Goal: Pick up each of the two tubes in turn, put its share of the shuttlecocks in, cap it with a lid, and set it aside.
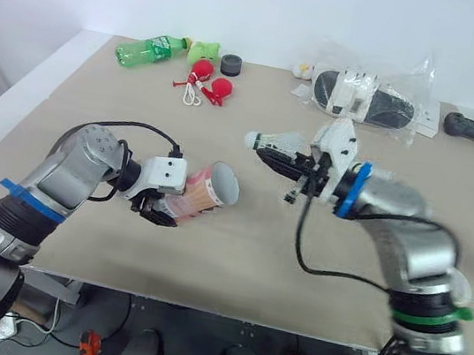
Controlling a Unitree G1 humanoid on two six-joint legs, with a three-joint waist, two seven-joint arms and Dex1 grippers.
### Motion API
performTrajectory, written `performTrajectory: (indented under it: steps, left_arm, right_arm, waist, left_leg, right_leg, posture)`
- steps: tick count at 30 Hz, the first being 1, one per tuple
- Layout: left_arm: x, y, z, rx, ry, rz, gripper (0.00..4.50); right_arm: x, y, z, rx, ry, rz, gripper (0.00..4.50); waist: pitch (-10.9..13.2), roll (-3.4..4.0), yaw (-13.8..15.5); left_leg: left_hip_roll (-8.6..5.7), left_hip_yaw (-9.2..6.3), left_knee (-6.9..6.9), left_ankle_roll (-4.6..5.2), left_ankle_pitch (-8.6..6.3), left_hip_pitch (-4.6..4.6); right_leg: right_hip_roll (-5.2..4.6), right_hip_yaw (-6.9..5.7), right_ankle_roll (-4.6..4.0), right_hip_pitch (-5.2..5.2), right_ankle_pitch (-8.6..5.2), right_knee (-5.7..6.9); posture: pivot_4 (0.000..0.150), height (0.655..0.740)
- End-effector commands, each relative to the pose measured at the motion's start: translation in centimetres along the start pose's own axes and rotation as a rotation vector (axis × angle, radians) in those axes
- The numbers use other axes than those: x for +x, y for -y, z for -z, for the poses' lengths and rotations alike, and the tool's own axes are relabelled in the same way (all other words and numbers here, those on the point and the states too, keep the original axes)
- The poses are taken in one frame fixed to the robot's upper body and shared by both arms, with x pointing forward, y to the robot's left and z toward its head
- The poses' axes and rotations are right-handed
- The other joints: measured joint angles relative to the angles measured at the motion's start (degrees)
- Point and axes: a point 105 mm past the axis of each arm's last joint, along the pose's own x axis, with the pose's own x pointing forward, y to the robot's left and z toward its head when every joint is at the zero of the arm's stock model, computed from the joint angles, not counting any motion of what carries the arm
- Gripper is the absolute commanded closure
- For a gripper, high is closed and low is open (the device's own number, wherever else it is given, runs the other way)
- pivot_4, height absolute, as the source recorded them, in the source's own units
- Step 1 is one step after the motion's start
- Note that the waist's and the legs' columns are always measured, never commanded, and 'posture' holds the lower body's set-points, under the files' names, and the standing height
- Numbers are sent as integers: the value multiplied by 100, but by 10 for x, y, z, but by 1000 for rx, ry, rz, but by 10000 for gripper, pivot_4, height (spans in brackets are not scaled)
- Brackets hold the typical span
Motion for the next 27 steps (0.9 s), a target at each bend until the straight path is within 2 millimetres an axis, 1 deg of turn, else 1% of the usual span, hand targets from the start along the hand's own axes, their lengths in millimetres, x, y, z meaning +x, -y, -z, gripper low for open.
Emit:
performTrajectory:
  steps: [1, 5, 8, 11, 12, 13, 14, 17, 19, 20, 22, 24, 25, 27]
  left_arm:
    - [11, 6, 4, -6, -22, 46, 15266]
    - [13, 5, 3, 0, -21, 50, 15266]
    - [14, 5, 2, 3, -19, 51, 15266]
    - [14, 5, 1, 5, -14, 52, 15266]
    - [14, 6, 1, 6, -13, 53, 15266]
    - [15, 7, 2, 6, -13, 54, 15266]
    - [15, 7, 2, 6, -12, 55, 15266]
    - [15, 8, 2, 2, -9, 56, 15266]
    - [16, 9, 2, 0, -8, 55, 15266]
    - [16, 9, 2, 0, -7, 55, 15266]
    - [16, 10, 2, -1, -6, 55, 15266]
    - [16, 11, 3, -5, -4, 52, 15266]
    - [16, 11, 3, -7, -3, 51, 15266]
    - [16, 11, 3, -11, -1, 48, 15266]
  right_arm:
    - [-2, -20, -11, -73, -75, -169, 44689]
    - [0, -28, -10, -128, -155, -270, 44689]
    - [6, -30, -6, -166, -200, -294, 44689]
    - [14, -30, -5, -184, -200, -304, 44689]
    - [15, -31, -5, -184, -194, -311, 37700]
    - [16, -32, -6, -183, -188, -315, 34622]
    - [17, -32, -7, -182, -183, -317, 30568]
    - [17, -34, -9, -174, -168, -320, 14537]
    - [15, -33, -11, -167, -156, -310, 6439]
    - [14, -32, -12, -162, -151, -303, 473]
    - [7, -25, -17, -131, -122, -259, 129]
    - [-8, -12, -20, -60, -88, -158, 129]
    - [-18, -2, -18, -20, -81, -80, 129]
    - [-40, 18, -8, 53, -88, 92, 129]
  waist:
    - [-2, -4, 12]
    - [-3, -1, 23]
    - [-4, 0, 33]
    - [-4, 0, 46]
    - [-4, 0, 53]
    - [-4, 0, 58]
    - [-4, 0, 59]
    - [-4, 0, 60]
    - [-5, 1, 61]
    - [-5, 1, 60]
    - [-5, 1, 70]
    - [-5, 0, 84]
    - [-5, -1, 94]
    - [-6, -3, 105]
  left_leg:
    - [2, -3, 1, 0, 0, 1]
    - [1, -4, 5, 2, 1, 0]
    - [0, -4, 8, 2, 1, -3]
    - [-2, -6, 11, 2, 1, -6]
    - [-3, -7, 14, 2, 1, -7]
    - [-5, -7, 14, 2, 1, -8]
    - [-5, -8, 15, 2, 1, -10]
    - [-7, -8, 17, 2, 1, -10]
    - [-8, -8, 16, 1, 1, -11]
    - [-7, -9, 16, 2, 1, -10]
    - [-7, -13, 15, 2, 1, -11]
    - [-7, -15, 16, 2, 1, -12]
    - [-8, -15, 17, 2, 1, -13]
    - [-11, -15, 16, 1, 1, -13]
  right_leg:
    - [2, -4, 1, 3, -2, 0]
    - [0, -5, 2, 2, -3, 0]
    - [-1, -6, -1, 1, -1, 0]
    - [-6, -9, -3, 2, 0, 0]
    - [-8, -10, -3, 2, 0, 0]
    - [-10, -11, -4, 2, 1, 0]
    - [-10, -12, -5, 2, 1, 0]
    - [-14, -12, -8, 4, 4, 0]
    - [-14, -12, -8, 4, 4, 0]
    - [-13, -13, -9, 4, 4, 0]
    - [-13, -18, -9, 4, 3, 0]
    - [-13, -18, -10, 6, 4, 0]
    - [-15, -18, -9, 7, 3, 0]
    - [-17, -19, -9, 10, 3, 0]
  posture:
    - [1500, 7400]
    - [1500, 7400]
    - [1500, 7400]
    - [1500, 7400]
    - [1500, 7400]
    - [1500, 7400]
    - [1500, 7400]
    - [1500, 7400]
    - [1500, 7400]
    - [1500, 7400]
    - [1500, 7400]
    - [1500, 7400]
    - [1500, 7400]
    - [1500, 7400]
